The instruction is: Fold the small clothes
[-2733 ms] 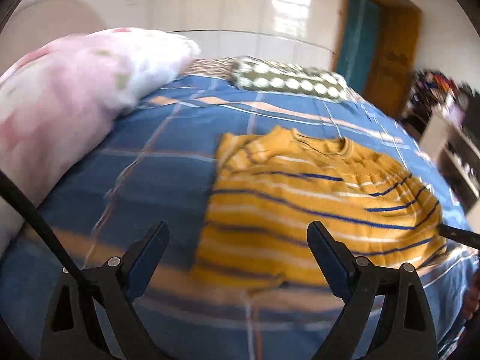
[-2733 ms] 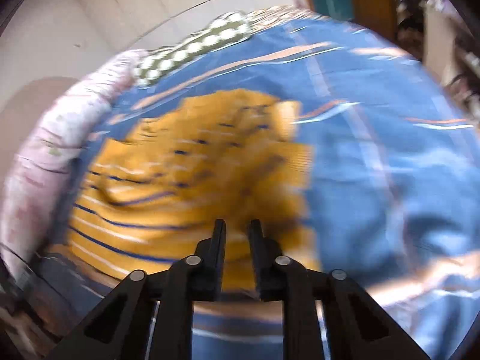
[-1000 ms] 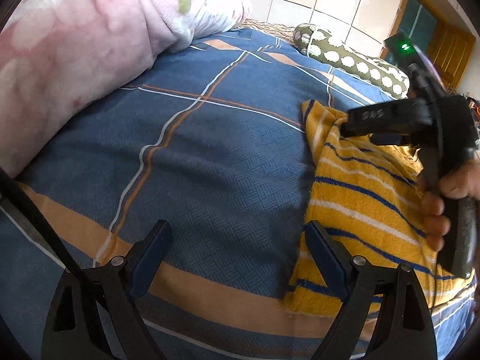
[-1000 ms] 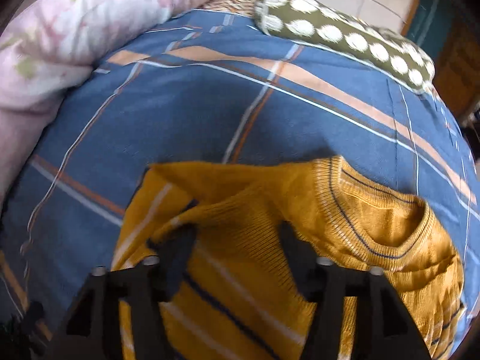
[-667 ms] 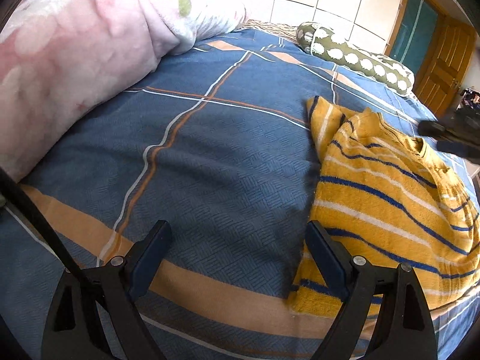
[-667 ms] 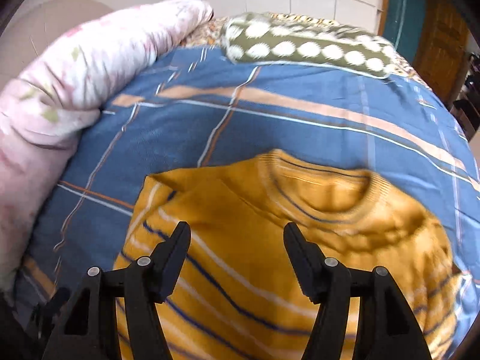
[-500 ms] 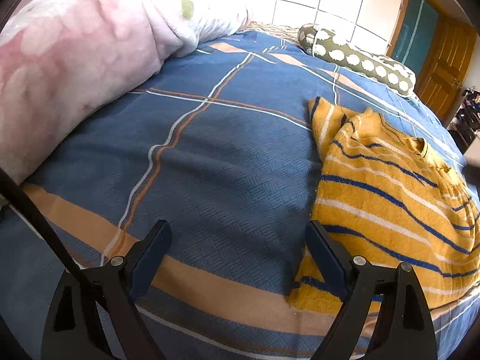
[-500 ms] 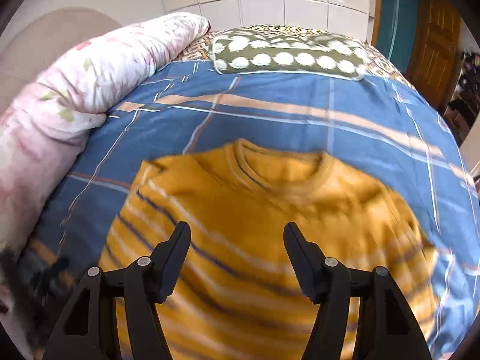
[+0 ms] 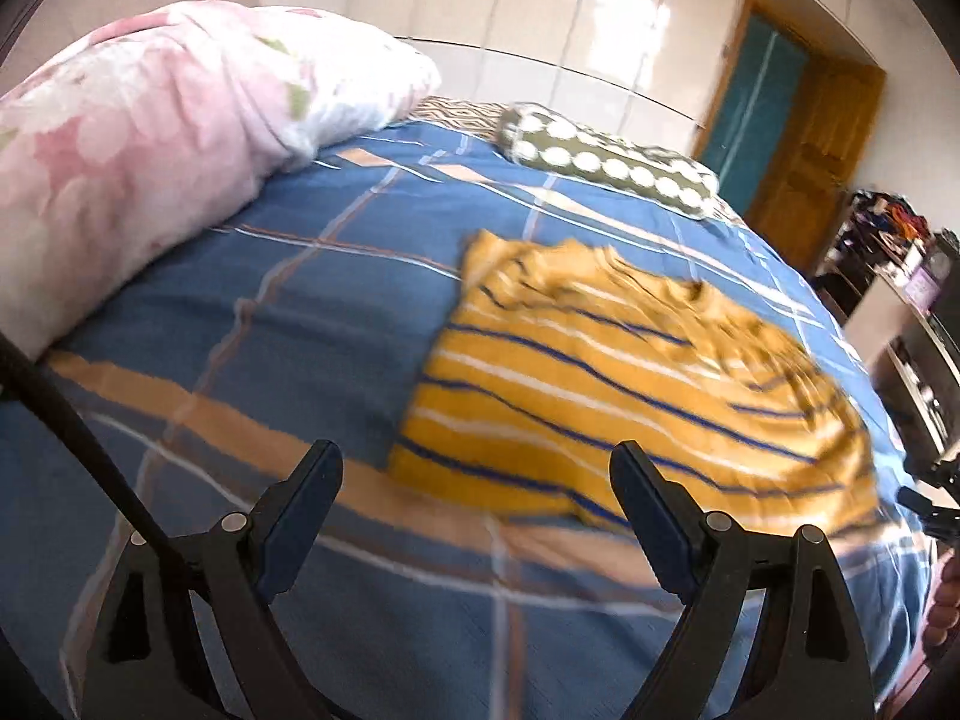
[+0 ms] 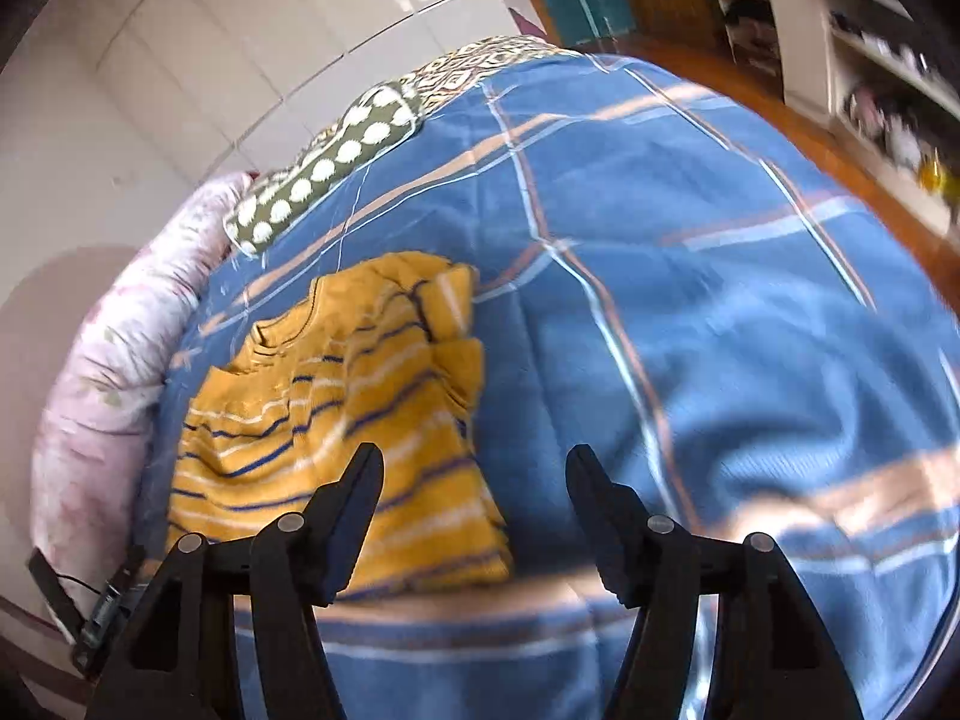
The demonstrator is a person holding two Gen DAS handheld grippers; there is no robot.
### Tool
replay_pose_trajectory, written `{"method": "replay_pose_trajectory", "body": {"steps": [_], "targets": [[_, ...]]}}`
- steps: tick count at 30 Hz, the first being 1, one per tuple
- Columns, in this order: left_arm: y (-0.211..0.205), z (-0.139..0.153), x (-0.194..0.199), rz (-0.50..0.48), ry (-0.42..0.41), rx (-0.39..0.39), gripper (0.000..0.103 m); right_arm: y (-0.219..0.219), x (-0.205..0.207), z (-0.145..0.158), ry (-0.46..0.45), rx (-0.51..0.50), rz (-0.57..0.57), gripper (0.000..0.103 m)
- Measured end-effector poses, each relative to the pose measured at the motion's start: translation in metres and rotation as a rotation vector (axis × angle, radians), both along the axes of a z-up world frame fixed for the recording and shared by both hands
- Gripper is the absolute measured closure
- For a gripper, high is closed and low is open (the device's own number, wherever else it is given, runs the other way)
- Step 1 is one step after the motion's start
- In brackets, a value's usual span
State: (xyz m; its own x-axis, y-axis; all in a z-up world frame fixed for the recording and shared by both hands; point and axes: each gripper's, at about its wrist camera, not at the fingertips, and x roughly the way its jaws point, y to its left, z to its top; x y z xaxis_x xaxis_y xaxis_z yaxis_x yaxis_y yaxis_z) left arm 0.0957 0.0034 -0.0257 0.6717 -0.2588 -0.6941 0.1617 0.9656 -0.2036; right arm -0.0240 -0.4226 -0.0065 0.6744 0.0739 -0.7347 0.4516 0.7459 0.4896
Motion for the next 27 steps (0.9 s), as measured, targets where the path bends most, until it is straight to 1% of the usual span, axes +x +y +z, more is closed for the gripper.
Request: {"method": "replay_pose_trajectory", "body": {"steps": [1,3,5,8,10,12,14,16,19,20,23,24,25,26,27], "targets": [[-0.004,-0.004,-0.006,-0.009,0.012,-0.002,0.013,-0.001,-0.006,-0.006,-0.017,0.038,0.003,0.035],[-0.008,-0.013,-0.013,-0.037,0.033,-0.02,0.013,0.0,-0.01,-0.014,-0.037,0.077,0.01,0.035],[-0.015,-0.027,-0.013,-0.068,0.061,-0.002,0.013,0.006,-0.008,-0.023,-0.052,0.104,0.031,0.035],[-0.02,-0.04,-0.01,-0.063,0.061,0.027,0.013,0.014,0.004,-0.036,-0.039,0.122,0.036,0.035],[-0.02,-0.044,-0.006,-0.064,0.067,0.025,0.013,0.015,0.011,-0.045,-0.024,0.144,0.035,0.035],[-0.019,-0.044,-0.005,-0.064,0.065,0.01,0.013,0.022,0.017,-0.052,-0.039,0.164,0.034,0.035],[-0.018,-0.043,-0.004,-0.073,0.058,-0.002,0.013,0.028,0.019,-0.053,-0.053,0.152,0.035,0.032],[-0.019,-0.043,-0.004,-0.079,0.056,-0.002,0.013,0.035,0.022,-0.052,-0.06,0.146,0.043,0.032],[-0.02,-0.043,-0.004,-0.085,0.054,0.002,0.013,0.04,0.028,-0.051,-0.083,0.201,0.063,0.033],[-0.02,-0.043,-0.004,-0.085,0.053,0.0,0.013,0.044,0.03,-0.05,-0.091,0.206,0.067,0.034],[-0.018,-0.042,-0.003,-0.088,0.053,-0.006,0.013,0.049,0.038,-0.055,-0.068,0.187,0.043,0.035],[-0.017,-0.041,-0.004,-0.087,0.053,-0.011,0.013,0.047,0.039,-0.058,-0.069,0.2,0.02,0.04],[-0.016,-0.04,-0.004,-0.088,0.053,-0.019,0.013,0.044,0.04,-0.06,-0.07,0.213,-0.009,0.047],[-0.015,-0.038,-0.005,-0.089,0.051,-0.027,0.013,0.041,0.04,-0.062,-0.065,0.226,-0.028,0.052],[-0.012,-0.035,-0.006,-0.093,0.046,-0.039,0.013,0.038,0.04,-0.063,-0.06,0.243,-0.042,0.063]]}}
